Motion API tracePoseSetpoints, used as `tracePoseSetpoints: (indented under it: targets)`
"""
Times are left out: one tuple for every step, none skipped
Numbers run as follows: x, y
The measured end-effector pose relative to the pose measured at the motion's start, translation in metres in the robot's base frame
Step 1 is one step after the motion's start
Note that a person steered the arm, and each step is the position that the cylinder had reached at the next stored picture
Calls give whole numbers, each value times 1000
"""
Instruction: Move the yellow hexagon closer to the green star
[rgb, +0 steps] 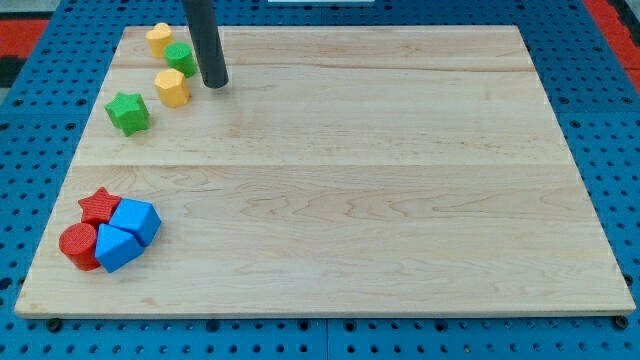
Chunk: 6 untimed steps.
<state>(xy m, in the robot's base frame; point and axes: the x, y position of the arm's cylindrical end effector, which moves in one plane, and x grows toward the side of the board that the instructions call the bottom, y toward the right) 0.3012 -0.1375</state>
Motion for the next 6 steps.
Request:
tracePoseSetpoints:
  targets:
    - [-1, -15]
    - [7, -33]
    - [27, -48]
    - [43, -56]
    - [42, -41]
    - [3, 7]
